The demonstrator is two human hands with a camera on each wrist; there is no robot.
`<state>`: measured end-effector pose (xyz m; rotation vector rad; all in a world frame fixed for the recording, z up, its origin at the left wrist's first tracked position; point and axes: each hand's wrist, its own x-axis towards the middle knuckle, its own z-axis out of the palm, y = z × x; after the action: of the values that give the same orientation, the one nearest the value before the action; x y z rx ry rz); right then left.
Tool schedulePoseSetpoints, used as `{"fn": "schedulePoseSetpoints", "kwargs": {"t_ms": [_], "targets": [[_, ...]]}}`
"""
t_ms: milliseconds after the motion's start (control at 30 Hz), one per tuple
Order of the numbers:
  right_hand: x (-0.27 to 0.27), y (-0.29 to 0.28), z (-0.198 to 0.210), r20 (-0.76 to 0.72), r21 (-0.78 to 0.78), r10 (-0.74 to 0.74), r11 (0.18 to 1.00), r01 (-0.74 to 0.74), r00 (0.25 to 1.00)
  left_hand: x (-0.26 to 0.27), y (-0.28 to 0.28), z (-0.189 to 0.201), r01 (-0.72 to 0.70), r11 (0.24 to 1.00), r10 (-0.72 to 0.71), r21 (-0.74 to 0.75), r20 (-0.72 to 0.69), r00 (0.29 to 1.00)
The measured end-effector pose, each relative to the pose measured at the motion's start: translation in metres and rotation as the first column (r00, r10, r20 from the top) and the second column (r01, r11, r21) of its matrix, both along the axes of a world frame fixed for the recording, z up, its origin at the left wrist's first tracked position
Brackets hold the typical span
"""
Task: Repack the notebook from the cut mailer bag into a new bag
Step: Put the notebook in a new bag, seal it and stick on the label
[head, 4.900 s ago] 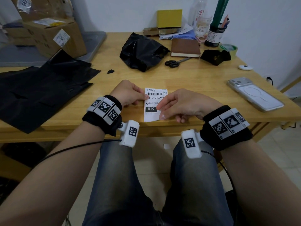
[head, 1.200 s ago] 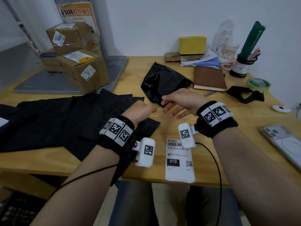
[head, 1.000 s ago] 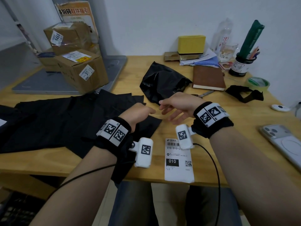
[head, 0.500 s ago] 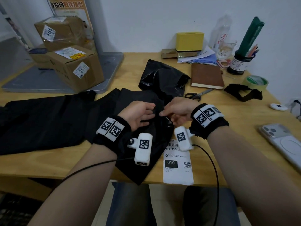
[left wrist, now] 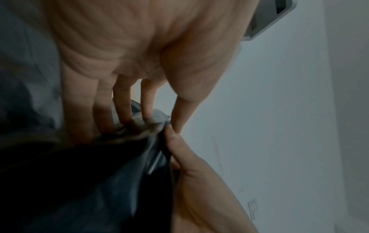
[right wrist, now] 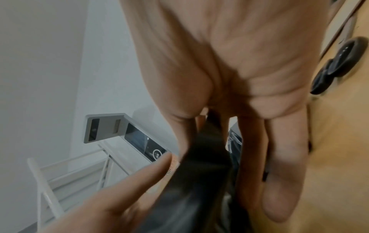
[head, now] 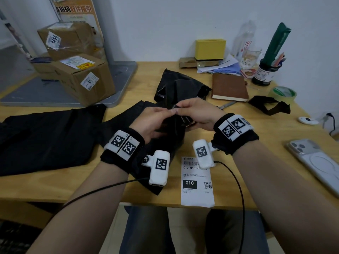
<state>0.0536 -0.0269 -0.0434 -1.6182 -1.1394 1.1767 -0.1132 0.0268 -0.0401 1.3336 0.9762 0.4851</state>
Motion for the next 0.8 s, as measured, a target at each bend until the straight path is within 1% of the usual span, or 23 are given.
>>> {"fn": "schedulePoseSetpoints", "kwargs": {"t_ms": [67,200,267,333,367,433,500,567,633,700,800], "targets": [[-0.003,-0.002,0.004,-0.034,0.035,0.005,0.999,-0.004,0.999,-0.001,-0.001,0.003,-0.039,0.999,0.038,0.022,0.048,0.998],[-0.004,-0.005,0.011,-0.04,0.099,-0.031,0.994,0.035,0.999,-0.002,0.001,0.001,-0.135,0.99,0.13,0.036,0.107,0.986],[-0.002,-0.005,0.012,-0.016,0.134,-0.097,0.986,0.098,0.995,-0.003,0.001,-0.001,-0.18,0.983,0.172,0.043,0.134,0.976],[0.005,-0.004,0.011,0.028,0.194,-0.206,0.961,0.197,0.978,-0.004,0.002,-0.002,-0.227,0.973,0.218,0.036,0.171,0.961],[0.009,-0.003,0.009,0.039,0.23,-0.266,0.94,0.251,0.963,-0.004,0.002,-0.002,-0.255,0.966,0.244,0.034,0.188,0.951],[0.017,-0.004,0.008,0.0,0.299,-0.387,0.88,0.369,0.922,-0.004,0.004,-0.002,-0.32,0.947,0.307,0.035,0.21,0.928],[0.025,-0.007,0.008,-0.078,0.362,-0.509,0.787,0.5,0.857,-0.005,0.004,-0.001,-0.366,0.931,0.354,0.011,0.229,0.907],[0.031,-0.011,0.011,-0.172,0.393,-0.596,0.689,0.609,0.785,-0.006,0.002,0.001,-0.389,0.921,0.377,-0.001,0.247,0.893],[0.035,-0.015,0.013,-0.277,0.387,-0.624,0.623,0.679,0.731,-0.004,0.002,0.003,-0.401,0.916,0.385,0.001,0.273,0.881],[0.038,-0.018,0.014,-0.352,0.376,-0.625,0.588,0.717,0.697,-0.001,-0.001,0.005,-0.418,0.908,0.401,-0.018,0.318,0.859],[0.037,-0.026,0.017,-0.463,0.367,-0.604,0.536,0.76,0.649,0.001,-0.007,0.012,-0.443,0.892,0.434,-0.085,0.431,0.791]]}}
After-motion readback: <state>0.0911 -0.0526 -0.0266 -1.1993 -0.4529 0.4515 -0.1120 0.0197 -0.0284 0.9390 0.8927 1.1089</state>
